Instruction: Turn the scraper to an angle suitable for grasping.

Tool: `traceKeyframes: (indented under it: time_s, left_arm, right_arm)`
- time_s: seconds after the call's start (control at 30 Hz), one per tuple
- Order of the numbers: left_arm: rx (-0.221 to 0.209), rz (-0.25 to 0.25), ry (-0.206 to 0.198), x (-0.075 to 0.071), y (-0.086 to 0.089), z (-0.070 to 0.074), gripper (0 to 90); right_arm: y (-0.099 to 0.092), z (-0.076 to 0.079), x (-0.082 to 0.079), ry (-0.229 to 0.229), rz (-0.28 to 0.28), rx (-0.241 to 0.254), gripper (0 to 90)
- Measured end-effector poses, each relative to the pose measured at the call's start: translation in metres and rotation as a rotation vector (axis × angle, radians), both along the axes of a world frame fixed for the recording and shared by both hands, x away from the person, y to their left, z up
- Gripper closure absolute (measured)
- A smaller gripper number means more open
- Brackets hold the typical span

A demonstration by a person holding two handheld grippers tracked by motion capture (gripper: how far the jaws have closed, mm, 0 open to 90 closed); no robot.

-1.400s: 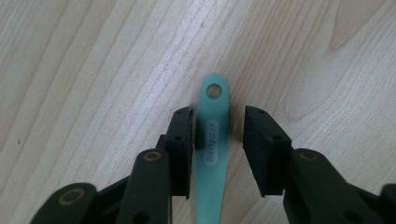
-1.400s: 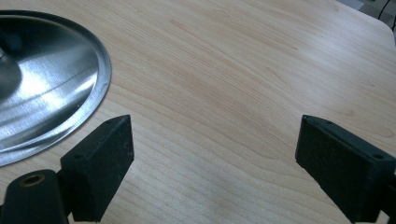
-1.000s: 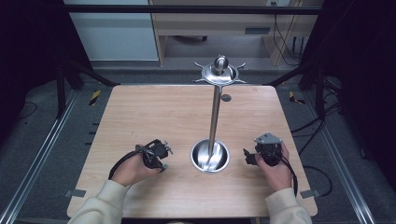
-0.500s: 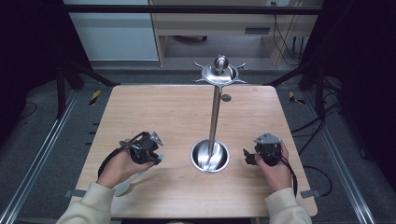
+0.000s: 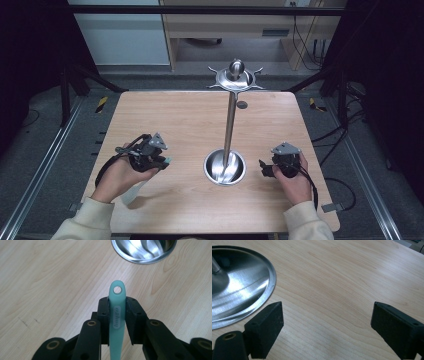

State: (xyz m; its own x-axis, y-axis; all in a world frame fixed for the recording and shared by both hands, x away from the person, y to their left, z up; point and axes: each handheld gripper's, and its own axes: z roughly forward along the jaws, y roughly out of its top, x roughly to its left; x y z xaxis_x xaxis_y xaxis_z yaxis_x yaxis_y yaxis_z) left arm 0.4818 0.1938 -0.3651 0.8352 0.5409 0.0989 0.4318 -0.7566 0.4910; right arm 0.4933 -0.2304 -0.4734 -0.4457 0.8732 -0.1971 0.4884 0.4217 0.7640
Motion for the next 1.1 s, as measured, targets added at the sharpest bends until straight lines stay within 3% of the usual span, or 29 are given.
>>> traceKeyframes:
  time_s: [0.43,0.6,1.1]
  left_arm:
    - [-0.077,0.003,-0.068,-0.008,0.001,0.029,74.5]
    - [-0.121,-0.015,-0.082,-0.004,0.0,0.039,74.5]
    - [-0.146,-0.032,-0.155,-0.009,-0.011,0.073,74.6]
  right_arm:
    - [0.0,0.001,0.0,-0.005,0.006,0.003,11.4]
    - [0.0,0.0,0.0,0.0,0.002,-0.003,11.3]
    - [-0.001,0.001,0.0,-0.006,0.006,0.002,11.3]
